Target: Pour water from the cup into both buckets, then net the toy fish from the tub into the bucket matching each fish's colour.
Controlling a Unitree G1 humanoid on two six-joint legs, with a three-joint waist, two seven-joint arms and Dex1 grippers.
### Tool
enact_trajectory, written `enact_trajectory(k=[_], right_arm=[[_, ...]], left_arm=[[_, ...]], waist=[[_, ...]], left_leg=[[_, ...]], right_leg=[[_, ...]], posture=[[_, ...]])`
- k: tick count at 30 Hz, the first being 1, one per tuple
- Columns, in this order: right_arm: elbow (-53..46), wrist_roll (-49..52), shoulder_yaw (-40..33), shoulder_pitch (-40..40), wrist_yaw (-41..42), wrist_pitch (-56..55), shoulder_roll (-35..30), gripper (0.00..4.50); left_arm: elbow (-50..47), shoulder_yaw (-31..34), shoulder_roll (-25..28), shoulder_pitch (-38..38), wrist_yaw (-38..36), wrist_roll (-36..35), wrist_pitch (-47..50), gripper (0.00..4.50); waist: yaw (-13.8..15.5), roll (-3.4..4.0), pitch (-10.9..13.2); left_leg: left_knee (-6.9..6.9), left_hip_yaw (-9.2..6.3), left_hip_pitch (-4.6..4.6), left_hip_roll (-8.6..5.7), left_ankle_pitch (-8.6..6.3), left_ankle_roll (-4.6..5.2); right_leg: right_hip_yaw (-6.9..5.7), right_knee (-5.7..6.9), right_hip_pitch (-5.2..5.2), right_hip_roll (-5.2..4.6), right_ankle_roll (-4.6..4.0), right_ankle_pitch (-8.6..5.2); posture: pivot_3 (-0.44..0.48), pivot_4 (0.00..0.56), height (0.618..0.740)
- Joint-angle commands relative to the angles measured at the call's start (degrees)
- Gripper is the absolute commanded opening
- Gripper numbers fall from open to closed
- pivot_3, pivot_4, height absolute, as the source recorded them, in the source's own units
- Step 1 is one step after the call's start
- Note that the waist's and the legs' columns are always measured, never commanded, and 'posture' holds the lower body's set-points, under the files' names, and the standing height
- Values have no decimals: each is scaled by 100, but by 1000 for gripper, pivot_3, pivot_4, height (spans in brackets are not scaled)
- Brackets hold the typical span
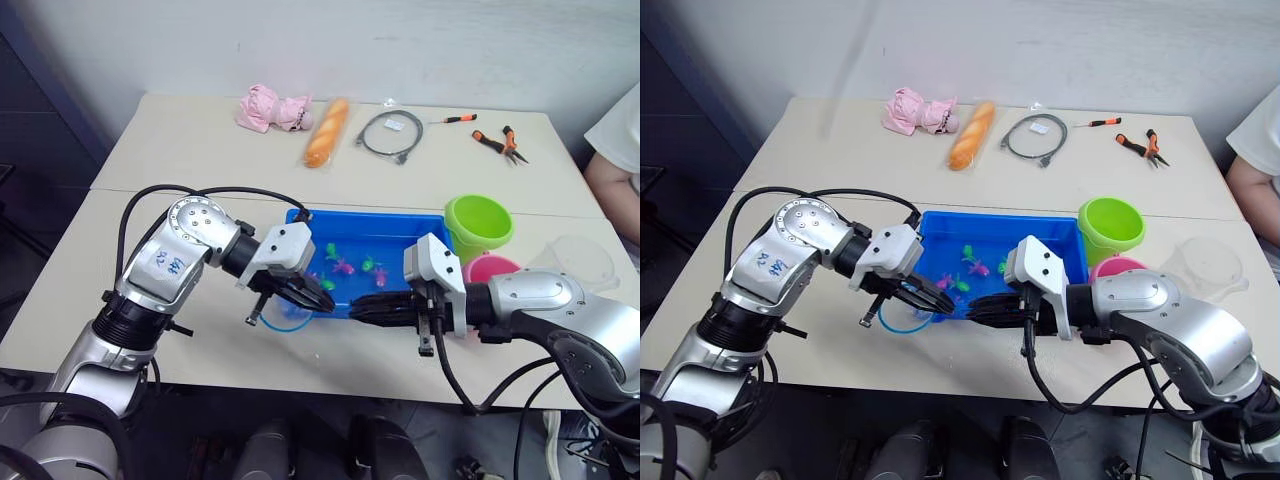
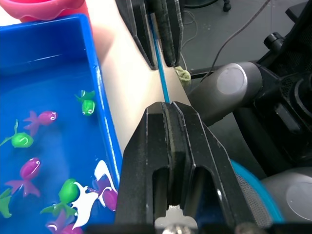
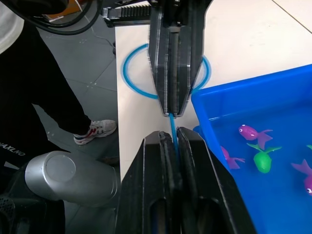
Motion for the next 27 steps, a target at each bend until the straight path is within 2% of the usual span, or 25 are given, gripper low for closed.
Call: enact_trajectory(k=[1, 5, 11, 12, 15, 18, 22, 27], right_arm=[[-164, -11, -126, -3, 82, -112, -24, 63], [-163, -90, -133, -23, 188, -273, -8, 0], [-101, -217, -447, 107, 549, -745, -159, 0], [-64, -249, -571, 182, 612, -839, -215, 0], [160, -466, -1031, 462, 793, -1183, -470, 0], [366, -605, -1549, 799, 880, -1311, -772, 0], [771, -895, -2145, 1215, 1044, -1606, -1075, 0], [1687, -2057, -2147, 1238, 847, -2354, -1493, 0]], left_arm=[[-102, 203, -66, 0, -26, -235, -47, 0], [-111, 521, -230, 17, 60, -543, -98, 1389], [481, 1848, -491, -96, 603, -1251, -330, 4261], [645, 2110, -495, -117, 733, -1324, -427, 4388], [1047, 2561, -97, -47, 855, -1307, -371, 4388], [1258, 2704, 409, 322, 683, -1155, -443, 4388], [1642, 2868, 792, 832, 729, -843, -949, 4388], [1824, 3015, 847, 1303, 969, -792, -1218, 4388]], waist=[[-2, 0, 0], [-1, 0, 0], [-11, 0, 0], [-8, 0, 0], [-9, 0, 0], [-7, 0, 0], [-1, 0, 0], [2, 0, 0]], left_leg=[[0, 0, 0, 0, 0, 0], [4, -1, 0, 1, 0, 0], [17, -3, -3, 2, -1, 0], [19, -3, -3, 3, -1, 0], [24, -3, -4, 3, -1, 0], [23, -2, -3, 2, -2, -1], [22, 0, 0, 2, -5, 0], [26, 2, -2, 1, -8, 4]], right_leg=[[0, 1, 0, 0, 0, 0], [0, 3, 0, 0, 0, 0], [-1, 9, 0, -1, 0, 0], [-2, 9, 0, 0, 0, 0], [-4, 11, 1, 0, 1, 0], [-5, 11, 0, 1, 2, 1], [-4, 10, 2, -1, 1, 1], [0, 9, 2, -4, 4, 2]], posture=[[0, 150, 740], [0, 150, 740], [0, 150, 740], [0, 150, 740], [0, 150, 740], [0, 150, 740], [0, 150, 740], [0, 150, 740]])
